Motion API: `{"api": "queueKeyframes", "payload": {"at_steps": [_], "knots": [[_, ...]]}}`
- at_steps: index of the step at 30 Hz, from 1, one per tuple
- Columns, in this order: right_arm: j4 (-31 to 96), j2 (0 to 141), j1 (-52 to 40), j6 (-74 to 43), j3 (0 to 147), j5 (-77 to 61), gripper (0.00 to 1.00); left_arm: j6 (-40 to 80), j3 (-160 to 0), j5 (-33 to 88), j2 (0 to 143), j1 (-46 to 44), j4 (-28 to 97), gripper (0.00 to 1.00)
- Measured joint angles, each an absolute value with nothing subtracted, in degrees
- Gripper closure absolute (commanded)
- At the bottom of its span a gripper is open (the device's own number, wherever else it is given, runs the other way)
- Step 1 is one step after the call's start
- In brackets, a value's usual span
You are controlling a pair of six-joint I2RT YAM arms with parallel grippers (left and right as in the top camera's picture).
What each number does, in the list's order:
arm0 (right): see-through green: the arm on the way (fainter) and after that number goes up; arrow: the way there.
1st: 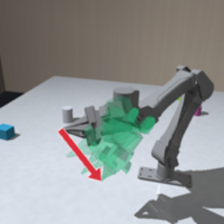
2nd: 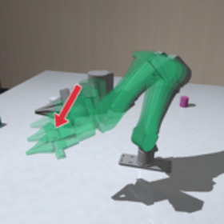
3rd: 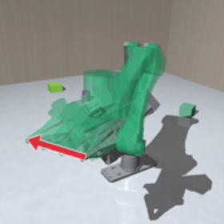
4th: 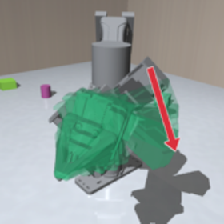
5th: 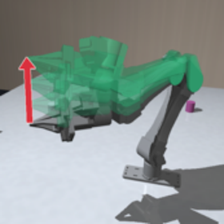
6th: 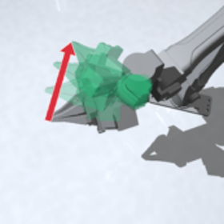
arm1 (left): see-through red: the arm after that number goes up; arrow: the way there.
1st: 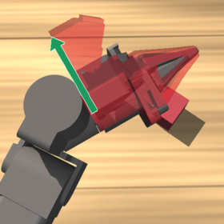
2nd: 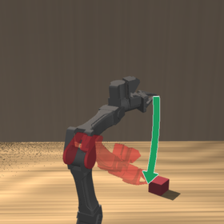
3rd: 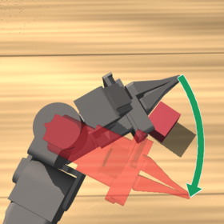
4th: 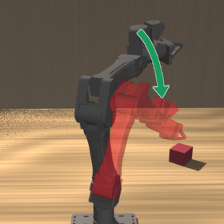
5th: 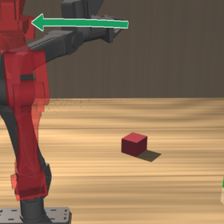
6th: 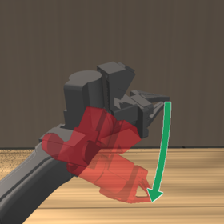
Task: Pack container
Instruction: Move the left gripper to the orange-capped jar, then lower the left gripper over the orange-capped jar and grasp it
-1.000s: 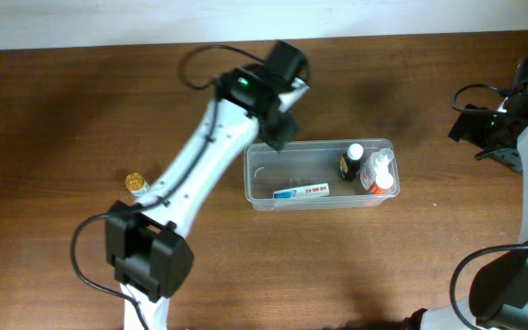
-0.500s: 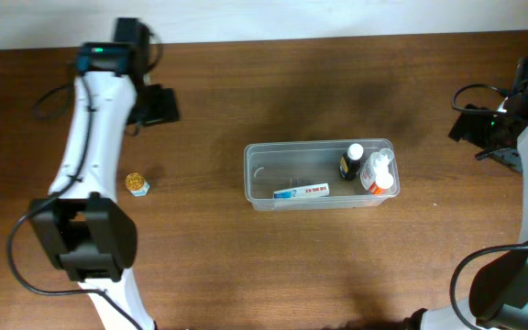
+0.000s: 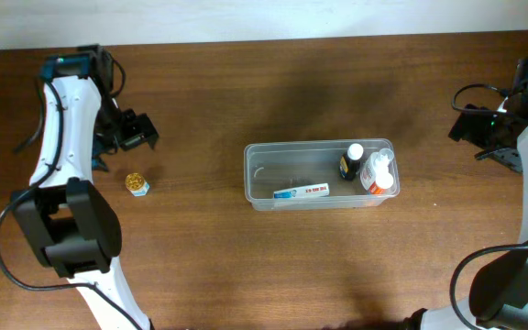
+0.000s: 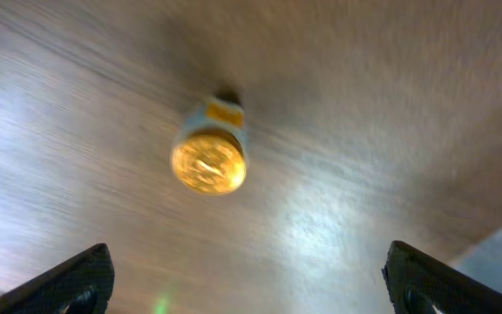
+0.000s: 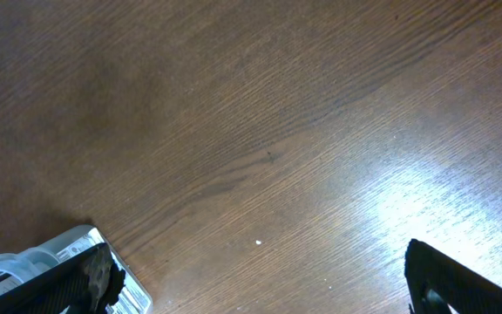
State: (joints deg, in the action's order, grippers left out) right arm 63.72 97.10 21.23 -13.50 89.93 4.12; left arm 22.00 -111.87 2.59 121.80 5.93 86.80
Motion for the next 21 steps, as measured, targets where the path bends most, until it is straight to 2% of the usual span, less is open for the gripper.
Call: {"api": "queueKeyframes", "payload": {"at_steps": [9,21], "knots": [[63.7,97.1,21.2,-13.5,89.9,4.1,0.02,21.8,-102.0,7.6,121.8,7.8,84.6,0.01],[63.7,97.1,21.2,-13.5,89.9,4.1,0.02,21.7,-96.7,5.5,121.8,9.2,78.1,0.01]]}}
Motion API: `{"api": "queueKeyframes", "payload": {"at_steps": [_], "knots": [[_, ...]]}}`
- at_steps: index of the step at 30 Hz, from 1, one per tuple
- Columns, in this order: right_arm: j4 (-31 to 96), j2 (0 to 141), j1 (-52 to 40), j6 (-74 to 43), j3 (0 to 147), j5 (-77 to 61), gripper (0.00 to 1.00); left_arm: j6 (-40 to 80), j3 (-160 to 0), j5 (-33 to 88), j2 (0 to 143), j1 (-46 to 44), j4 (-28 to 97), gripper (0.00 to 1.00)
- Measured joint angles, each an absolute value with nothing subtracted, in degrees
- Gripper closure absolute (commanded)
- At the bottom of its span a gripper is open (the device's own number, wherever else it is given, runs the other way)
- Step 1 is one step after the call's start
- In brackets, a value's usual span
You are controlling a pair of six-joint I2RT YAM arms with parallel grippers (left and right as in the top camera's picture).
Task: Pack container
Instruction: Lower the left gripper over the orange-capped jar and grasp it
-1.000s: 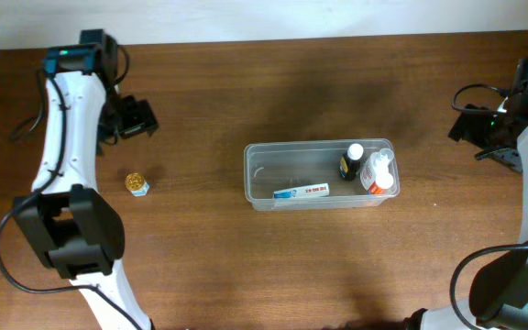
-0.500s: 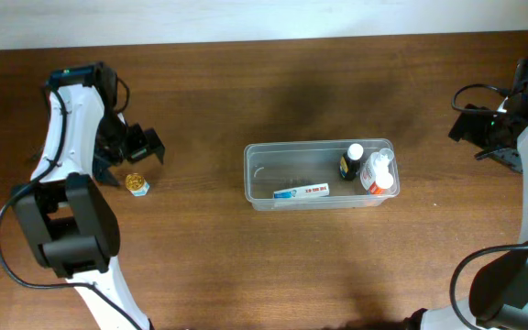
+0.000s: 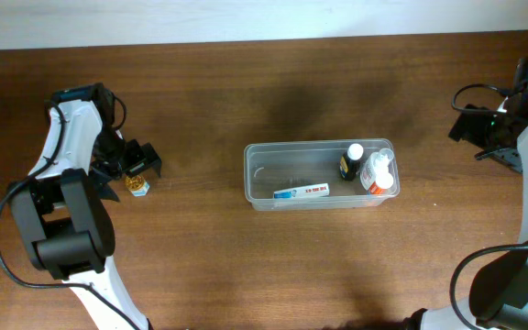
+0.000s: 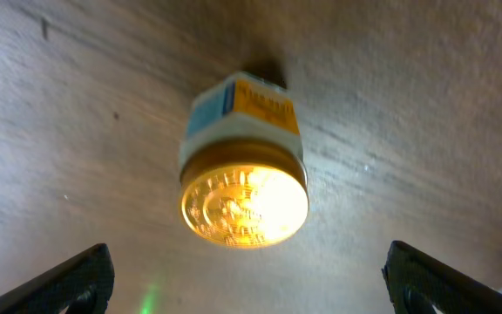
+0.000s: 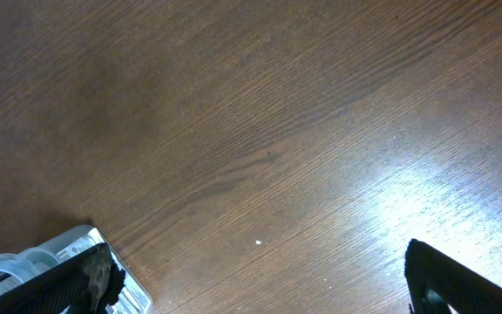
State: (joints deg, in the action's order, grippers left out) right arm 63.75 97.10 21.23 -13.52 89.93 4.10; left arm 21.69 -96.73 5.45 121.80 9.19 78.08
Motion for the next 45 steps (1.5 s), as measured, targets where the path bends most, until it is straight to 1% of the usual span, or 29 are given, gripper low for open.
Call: {"api": "queueKeyframes", "payload": {"at_steps": [6,21,29,33,34,36,37,40,44,45], "knots": [[63.7,97.1,21.2,-13.5,89.9,4.1,0.02,21.7,-96.5,3.1,121.8,9.2,75.5,0.01],[63.7,97.1,21.2,-13.5,89.9,4.1,0.02,21.7,-90.8,1.5,121.8,9.2,68.9,0.01],[63.7,97.1,21.2,-13.5,89.9,4.1,0.02,21.7,-90.8,0.6,121.8,9.2,68.1,0.02],[63.7,97.1,21.3,-13.5,89.9,4.1,0.02,21.7,-90.8,0.4,121.8,9.2,68.6,0.11],[63.7,97.1,21.2,-13.5,89.9,4.1,0.02,21.7,-90.8,0.4,121.8,9.2,68.8,0.18],[63.7,97.1,21.2,-13.5,89.9,4.1,0.02,21.8,-90.8,0.4,121.8,9.2,69.1,0.27],[63.7,97.1,21.2,-13.5,89.9,4.1,0.02,21.7,-90.8,0.4,121.8,9.1,69.1,0.3],[63.7,97.1,21.2,-13.5,89.9,4.1,0.02,21.6,-90.8,0.4,121.8,9.1,69.2,0.35],[63.7,97.1,21.2,-13.5,89.9,4.1,0.02,21.7,-90.8,0.4,121.8,9.1,69.1,0.38],[63.7,97.1,21.2,-13.5,89.9,4.1,0.02,21.7,-90.8,0.4,121.8,9.1,69.1,0.41]]}}
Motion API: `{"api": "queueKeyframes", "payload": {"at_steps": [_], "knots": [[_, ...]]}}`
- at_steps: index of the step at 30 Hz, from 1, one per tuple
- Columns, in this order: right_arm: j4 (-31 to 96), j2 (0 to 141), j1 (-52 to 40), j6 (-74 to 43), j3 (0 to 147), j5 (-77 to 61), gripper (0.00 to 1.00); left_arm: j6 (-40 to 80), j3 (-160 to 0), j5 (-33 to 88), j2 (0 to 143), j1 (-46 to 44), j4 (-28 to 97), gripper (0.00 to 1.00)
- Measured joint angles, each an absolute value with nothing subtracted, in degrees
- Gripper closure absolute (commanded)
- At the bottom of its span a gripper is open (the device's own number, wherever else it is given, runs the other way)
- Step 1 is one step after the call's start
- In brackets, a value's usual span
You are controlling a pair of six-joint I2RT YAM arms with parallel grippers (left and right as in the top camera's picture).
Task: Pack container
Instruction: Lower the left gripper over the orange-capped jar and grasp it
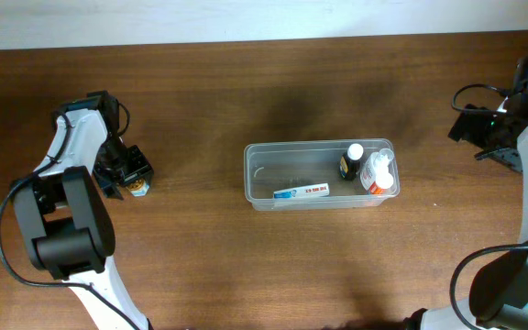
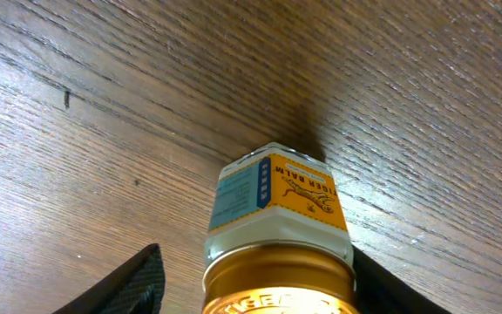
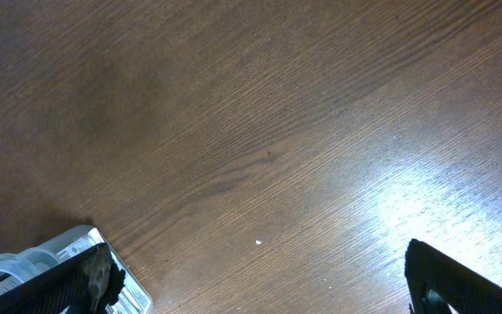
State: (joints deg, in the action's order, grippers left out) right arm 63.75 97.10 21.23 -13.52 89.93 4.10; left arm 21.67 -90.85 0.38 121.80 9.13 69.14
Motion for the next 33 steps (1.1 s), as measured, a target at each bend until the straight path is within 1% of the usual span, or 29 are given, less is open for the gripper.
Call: {"api": "queueKeyframes", "payload": {"at_steps": [6,8,10,12,16,17,20,21,33], "knots": [[63.7,97.1,21.2,-13.5,89.9,4.1,0.02,21.7,-90.8,0.4,121.8,9.1,68.7,0.44],[63.7,97.1,21.2,-13.5,89.9,4.1,0.02,21.7,-90.8,0.4,121.8,9.1,68.2,0.47],[63.7,97.1,21.2,-13.5,89.9,4.1,0.02,21.6,-90.8,0.4,121.8,9.1,68.0,0.48],[63.7,97.1,21.2,-13.5,89.9,4.1,0.02,21.7,-90.8,0.4,121.8,9.1,67.8,0.52],[63.7,97.1,21.2,-13.5,89.9,4.1,0.01,21.7,-90.8,0.4,121.8,9.1,67.6,0.53],[63.7,97.1,21.2,-13.6,89.9,4.1,0.02,21.7,-90.8,0.4,121.8,9.1,67.6,0.57],[63.7,97.1,21.2,-13.5,89.9,4.1,0.02,21.7,-90.8,0.4,121.8,9.1,67.6,0.59],[63.7,97.1,21.2,-13.5,89.9,4.1,0.02,21.6,-90.8,0.4,121.8,9.1,67.6,0.62],[63.7,97.1,21.2,-13.5,89.9,4.1,0.02,21.6,-90.9,0.4,121.8,9.1,67.6,0.62]]}}
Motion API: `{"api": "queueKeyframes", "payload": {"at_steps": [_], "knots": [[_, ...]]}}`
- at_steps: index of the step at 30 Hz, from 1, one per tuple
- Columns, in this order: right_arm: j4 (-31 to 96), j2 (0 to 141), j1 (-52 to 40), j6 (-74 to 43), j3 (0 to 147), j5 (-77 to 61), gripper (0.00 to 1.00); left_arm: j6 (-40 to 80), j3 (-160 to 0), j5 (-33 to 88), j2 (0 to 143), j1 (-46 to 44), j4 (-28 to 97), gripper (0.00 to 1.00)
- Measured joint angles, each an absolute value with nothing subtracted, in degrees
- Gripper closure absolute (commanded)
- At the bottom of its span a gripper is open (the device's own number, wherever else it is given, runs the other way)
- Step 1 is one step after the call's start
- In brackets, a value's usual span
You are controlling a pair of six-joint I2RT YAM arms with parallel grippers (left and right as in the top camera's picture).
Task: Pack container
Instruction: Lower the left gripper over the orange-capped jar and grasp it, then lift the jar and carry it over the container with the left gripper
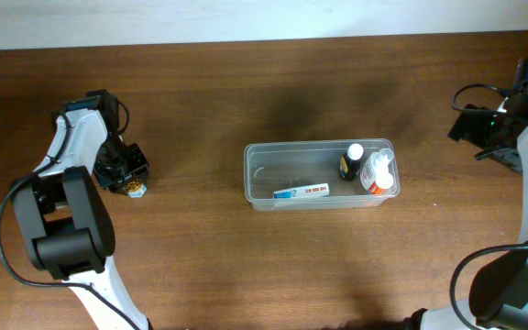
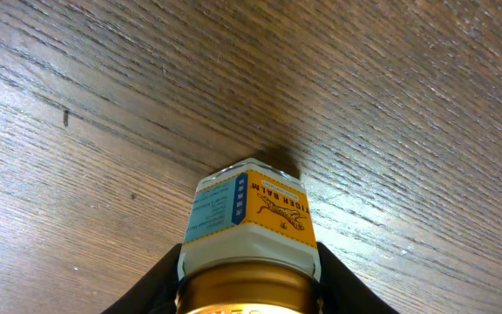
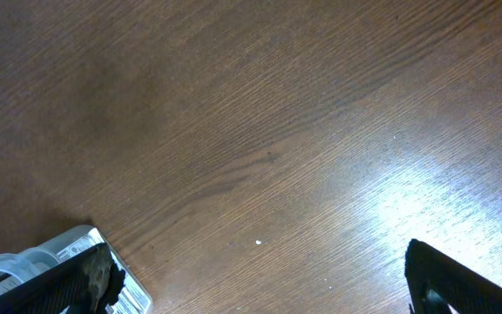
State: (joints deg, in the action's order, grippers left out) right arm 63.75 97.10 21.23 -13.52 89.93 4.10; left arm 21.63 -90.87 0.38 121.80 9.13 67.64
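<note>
A small Tiger Balm jar (image 2: 247,235) with a gold lid stands on the table at the far left, and my left gripper (image 1: 125,170) is shut on it, black fingers pressed to both sides of the lid. Only a sliver of the jar (image 1: 136,191) shows under the gripper in the overhead view. The clear plastic container (image 1: 321,174) lies mid-table and holds a toothpaste tube (image 1: 301,192), a dark bottle (image 1: 350,161) and a white bottle (image 1: 379,172). My right gripper (image 3: 260,288) hangs open over bare wood at the far right, its fingertips (image 3: 90,279) wide apart.
The container's corner (image 3: 33,266) shows at the lower left of the right wrist view. Brown wooden table (image 1: 200,257) runs across the whole view, with a pale wall edge along the top.
My left gripper's fingers have closed in from either side of the jar onto its lid. The jar sits at the same spot. The right arm has not moved.
My left gripper was open above and behind the jar. Then it hung open right over the jar, then lower with the fingers flanking the lid, and now it is shut on it. The container, its contents and the right arm stayed put.
</note>
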Motion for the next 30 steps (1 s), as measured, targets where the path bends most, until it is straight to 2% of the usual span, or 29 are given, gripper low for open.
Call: {"api": "queueKeyframes", "payload": {"at_steps": [6,15,22,30], "knots": [[63.7,97.1,21.2,-13.5,89.9,4.1,0.02,19.7,-94.3,0.4,121.8,8.6,68.8,0.62],[63.7,97.1,21.2,-13.5,89.9,4.1,0.02,15.2,-111.9,2.9,121.8,1.8,73.6,0.62],[63.7,97.1,21.2,-13.5,89.9,4.1,0.02,11.6,-122.1,5.9,121.8,-10.4,76.7,0.62],[63.7,97.1,21.2,-13.5,89.9,4.1,0.02,9.4,-125.2,7.4,121.8,-25.7,78.1,0.62]]}}
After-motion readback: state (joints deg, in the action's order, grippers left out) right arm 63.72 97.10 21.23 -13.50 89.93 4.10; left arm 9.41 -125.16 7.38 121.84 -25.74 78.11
